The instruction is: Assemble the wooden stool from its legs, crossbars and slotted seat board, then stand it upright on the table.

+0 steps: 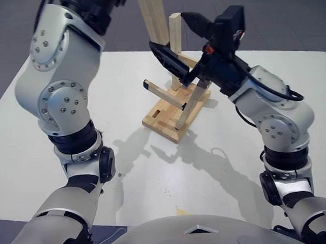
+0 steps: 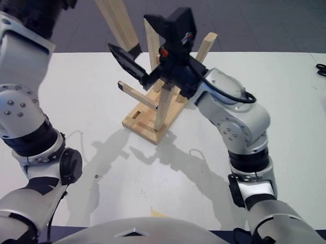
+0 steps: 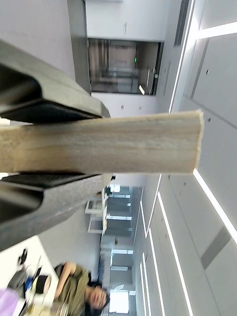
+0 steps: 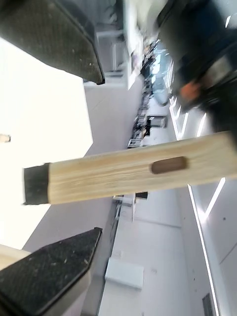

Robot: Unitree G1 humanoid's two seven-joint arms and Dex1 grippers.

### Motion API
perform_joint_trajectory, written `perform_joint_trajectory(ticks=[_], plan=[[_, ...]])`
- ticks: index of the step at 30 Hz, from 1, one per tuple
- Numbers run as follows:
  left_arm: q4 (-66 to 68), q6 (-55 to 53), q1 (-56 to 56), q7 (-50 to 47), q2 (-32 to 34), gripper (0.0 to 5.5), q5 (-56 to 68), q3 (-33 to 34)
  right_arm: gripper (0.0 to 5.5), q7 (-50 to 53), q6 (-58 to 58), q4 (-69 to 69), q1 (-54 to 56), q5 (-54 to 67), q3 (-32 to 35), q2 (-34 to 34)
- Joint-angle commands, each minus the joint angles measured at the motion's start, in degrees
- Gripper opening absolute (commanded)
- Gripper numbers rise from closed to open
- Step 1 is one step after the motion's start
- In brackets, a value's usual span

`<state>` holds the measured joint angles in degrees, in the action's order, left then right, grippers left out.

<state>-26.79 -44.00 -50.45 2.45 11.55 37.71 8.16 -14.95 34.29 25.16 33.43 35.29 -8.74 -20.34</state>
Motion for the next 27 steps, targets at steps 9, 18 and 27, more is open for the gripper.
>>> perform_joint_trajectory(ticks=[9, 18, 27], plan=[[-2.8, -2.4, 1.8, 2.7, 1.8, 1.04, 0.9, -1.9, 5.40, -0.7, -8.2, -10.3, 2.4, -17.6, 0.4, 0.2], [-4.4, -3.5, 2.5, 2.3, 2.9, 1.04, 0.4, -1.9, 5.40, -1.1, -9.1, -10.5, 2.2, -21.0, 2.2, 0.9], [-2.8, -2.1, 2.3, 1.0, 4.6, 1.04, -1.9, -0.2, 5.40, -2.2, -9.4, -9.5, 1.5, -20.1, 4.8, 3.1]])
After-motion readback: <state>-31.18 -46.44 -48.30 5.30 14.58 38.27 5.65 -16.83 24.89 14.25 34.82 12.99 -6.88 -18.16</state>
